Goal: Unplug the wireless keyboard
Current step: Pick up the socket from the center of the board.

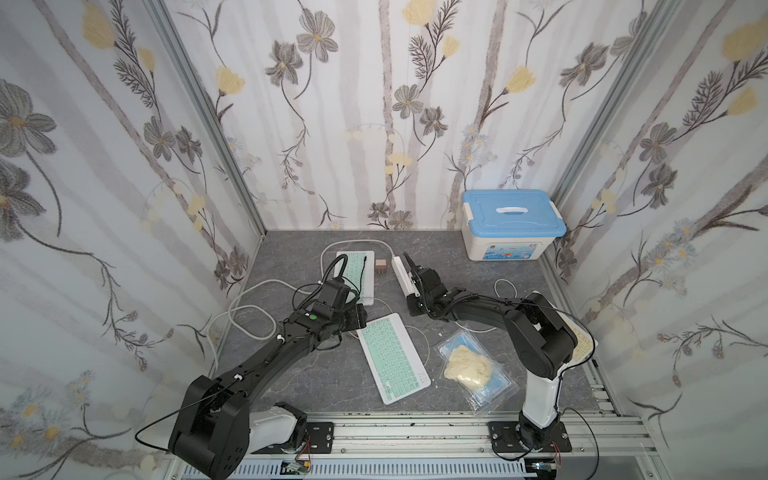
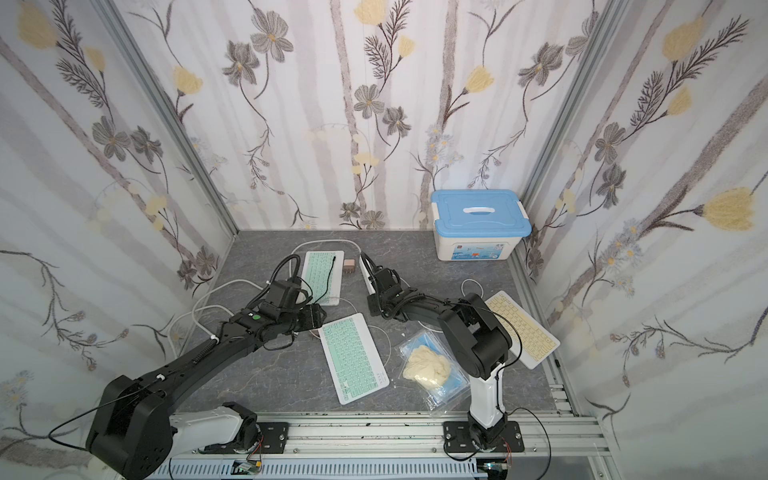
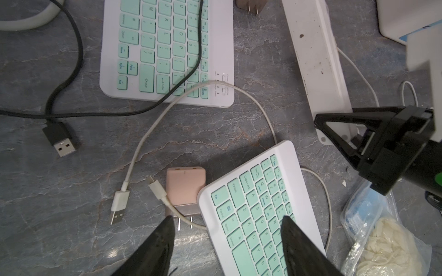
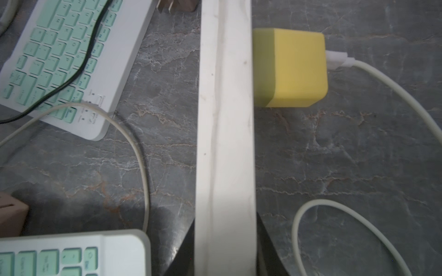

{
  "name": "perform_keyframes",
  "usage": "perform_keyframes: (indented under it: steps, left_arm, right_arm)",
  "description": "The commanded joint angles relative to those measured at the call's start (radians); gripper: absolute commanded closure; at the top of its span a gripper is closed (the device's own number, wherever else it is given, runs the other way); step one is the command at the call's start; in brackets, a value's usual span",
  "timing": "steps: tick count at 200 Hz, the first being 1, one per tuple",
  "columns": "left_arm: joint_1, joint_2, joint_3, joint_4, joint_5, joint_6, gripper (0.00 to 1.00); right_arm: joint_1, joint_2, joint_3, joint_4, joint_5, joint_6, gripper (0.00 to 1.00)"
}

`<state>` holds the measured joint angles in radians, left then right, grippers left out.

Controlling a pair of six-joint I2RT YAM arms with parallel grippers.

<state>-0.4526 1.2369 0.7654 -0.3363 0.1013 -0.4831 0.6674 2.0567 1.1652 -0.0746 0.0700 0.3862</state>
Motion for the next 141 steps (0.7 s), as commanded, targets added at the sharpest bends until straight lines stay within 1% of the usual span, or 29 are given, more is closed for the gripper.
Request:
perform_keyframes:
  steps: [1, 16, 29, 50, 83, 118, 141]
  left_arm:
    - [0.002, -0.001, 0.001, 0.031, 0.002, -0.01, 0.29]
    - [0.002, -0.004, 0.006, 0.039, 0.017, -0.011, 0.28]
    - [0.002, -0.008, 0.003, 0.072, 0.051, -0.016, 0.26]
    - [0.003, -0.011, -0.008, 0.172, 0.127, -0.044, 0.2]
    - [0.006, 0.017, 0.016, 0.324, 0.225, -0.12, 0.18]
    - [0.006, 0.147, 0.078, 0.474, 0.314, -0.234, 0.17]
    - [0.0, 0.214, 0.116, 0.554, 0.319, -0.304, 0.16]
  right_arm:
    - [0.001, -0.079, -0.048, 0.167, 0.005, -0.009, 1.0]
    - [0.001, -0.133, -0.088, 0.21, -0.002, -0.004, 1.0]
    - [0.003, -0.176, -0.113, 0.228, -0.009, 0.002, 1.0]
    - [0.011, -0.245, -0.159, 0.272, -0.021, 0.006, 1.0]
    - [0.032, -0.341, -0.233, 0.35, 0.008, 0.003, 1.0]
    - [0.046, -0.396, -0.294, 0.436, 0.04, -0.007, 1.0]
    - [0.054, -0.4, -0.305, 0.464, 0.04, -0.015, 1.0]
